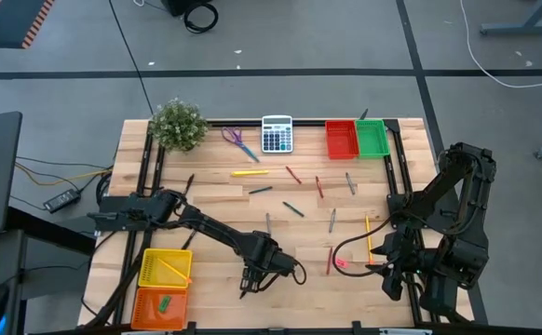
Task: Sort crayons/erasers/pens/pencils in bins
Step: Put the yellow eraser into the orange bin
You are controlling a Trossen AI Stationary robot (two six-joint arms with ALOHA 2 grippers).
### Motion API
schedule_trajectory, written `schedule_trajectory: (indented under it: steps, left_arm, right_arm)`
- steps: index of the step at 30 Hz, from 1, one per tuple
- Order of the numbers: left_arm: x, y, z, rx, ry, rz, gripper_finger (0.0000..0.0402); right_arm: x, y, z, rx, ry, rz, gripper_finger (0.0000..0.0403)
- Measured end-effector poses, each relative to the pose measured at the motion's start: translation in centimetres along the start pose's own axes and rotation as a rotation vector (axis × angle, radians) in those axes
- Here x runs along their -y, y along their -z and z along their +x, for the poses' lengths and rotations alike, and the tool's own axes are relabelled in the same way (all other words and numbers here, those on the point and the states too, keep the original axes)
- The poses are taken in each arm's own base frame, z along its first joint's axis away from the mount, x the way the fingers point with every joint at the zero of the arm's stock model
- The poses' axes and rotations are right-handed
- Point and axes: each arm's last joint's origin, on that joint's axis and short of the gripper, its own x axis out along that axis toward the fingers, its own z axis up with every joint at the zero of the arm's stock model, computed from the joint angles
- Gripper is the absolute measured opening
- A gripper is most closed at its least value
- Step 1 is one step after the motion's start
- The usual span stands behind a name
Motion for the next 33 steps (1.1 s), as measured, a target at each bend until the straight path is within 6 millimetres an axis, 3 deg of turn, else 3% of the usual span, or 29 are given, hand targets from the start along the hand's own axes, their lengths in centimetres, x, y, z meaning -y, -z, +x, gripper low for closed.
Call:
schedule_trajectory:
  steps: [6, 13, 15, 27, 33]
  left_arm:
    - [0.2, 0.0, 0.1, 0.009, -0.002, -0.016, 0.0133]
    - [0.3, 0.0, -0.2, -0.003, 0.007, -0.075, 0.0056]
    - [0.4, 0.3, -0.7, -0.012, 0.022, -0.099, 0.0053]
    - [1.1, 3.7, -7.8, -0.043, -0.023, -0.163, 0.0061]
    - [2.8, 6.6, -12.0, -0.021, -0.037, -0.168, 0.0055]
  right_arm:
    - [0.1, 0.0, 0.0, 0.001, 0.005, -0.004, 0.0216]
    - [0.2, 0.0, 0.0, 0.002, 0.019, -0.015, 0.0216]
    - [0.3, 0.0, 0.0, 0.003, 0.026, -0.020, 0.0216]
    - [0.7, -0.1, 0.0, 0.007, 0.062, -0.073, 0.0216]
    - [0.7, -0.1, 0.0, 0.011, 0.061, -0.076, 0.0216]
